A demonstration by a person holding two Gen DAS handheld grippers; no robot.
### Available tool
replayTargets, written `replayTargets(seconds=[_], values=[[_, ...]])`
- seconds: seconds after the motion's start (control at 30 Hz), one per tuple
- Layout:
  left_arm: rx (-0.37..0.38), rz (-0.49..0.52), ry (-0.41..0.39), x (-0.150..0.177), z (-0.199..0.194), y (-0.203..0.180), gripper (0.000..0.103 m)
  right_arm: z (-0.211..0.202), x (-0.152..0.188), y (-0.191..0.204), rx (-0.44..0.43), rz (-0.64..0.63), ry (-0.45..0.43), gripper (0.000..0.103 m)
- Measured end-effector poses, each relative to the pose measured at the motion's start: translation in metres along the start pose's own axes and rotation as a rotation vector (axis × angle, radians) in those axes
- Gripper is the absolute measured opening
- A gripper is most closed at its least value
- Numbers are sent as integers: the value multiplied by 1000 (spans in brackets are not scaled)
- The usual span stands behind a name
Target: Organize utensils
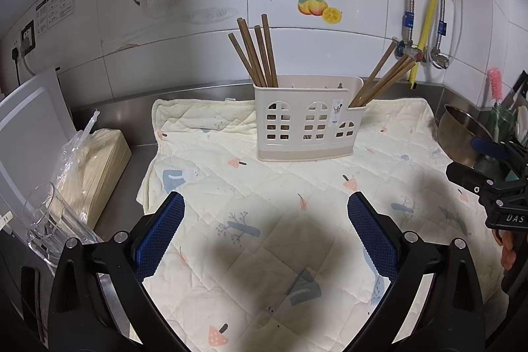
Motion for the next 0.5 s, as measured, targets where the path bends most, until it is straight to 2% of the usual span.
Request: replayTargets(seconds=[0.5], values=[[2, 9, 6, 1, 2, -1, 98, 0, 0, 3, -3, -1, 5, 96]])
Point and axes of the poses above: each gripper's, at about its wrist camera, not at the fingertips, and z roughly the way its jaws point, y to its left, x to its underside, the point moved 8 cm from there along z, roughly the way its jaws point, and after that the axes turned 10 degrees about z, right-handed, at the moved point
